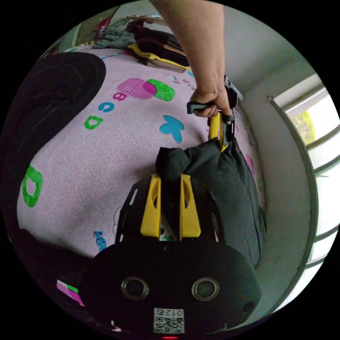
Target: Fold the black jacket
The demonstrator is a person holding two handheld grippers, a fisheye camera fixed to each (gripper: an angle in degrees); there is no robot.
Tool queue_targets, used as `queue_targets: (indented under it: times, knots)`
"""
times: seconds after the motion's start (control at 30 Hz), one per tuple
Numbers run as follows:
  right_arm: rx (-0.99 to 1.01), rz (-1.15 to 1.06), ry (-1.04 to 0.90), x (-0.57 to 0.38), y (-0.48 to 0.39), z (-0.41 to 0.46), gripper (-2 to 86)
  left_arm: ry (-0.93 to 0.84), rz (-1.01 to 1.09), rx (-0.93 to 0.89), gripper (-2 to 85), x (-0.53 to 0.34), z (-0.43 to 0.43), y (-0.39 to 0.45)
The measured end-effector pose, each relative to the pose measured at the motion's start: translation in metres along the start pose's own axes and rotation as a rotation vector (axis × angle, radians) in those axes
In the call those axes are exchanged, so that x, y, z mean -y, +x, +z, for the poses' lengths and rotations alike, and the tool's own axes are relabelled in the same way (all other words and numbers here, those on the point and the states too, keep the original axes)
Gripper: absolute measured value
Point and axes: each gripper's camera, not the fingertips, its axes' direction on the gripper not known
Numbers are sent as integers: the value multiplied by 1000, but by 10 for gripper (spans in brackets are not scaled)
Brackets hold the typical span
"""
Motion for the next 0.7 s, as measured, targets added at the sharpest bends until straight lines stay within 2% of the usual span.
queue_targets:
  times: [0.2, 0.43, 0.53, 0.7]
  knots:
    - [51, 64, 24, 0, 32, 4, 62, 56, 27, 39, 60, 10, -19, 0]
    - [379, 266, 86, -17, 124, 4, 80, 88, 16, 138, 83, 24, -55, 4]
    - [538, 492, 195, -86, 176, -27, 62, 23, 147, 94, 103, -4, -84, 15]
    - [423, 1094, 207, -288, 275, -77, 98, -161, 335, 100, 126, -77, -82, 36]
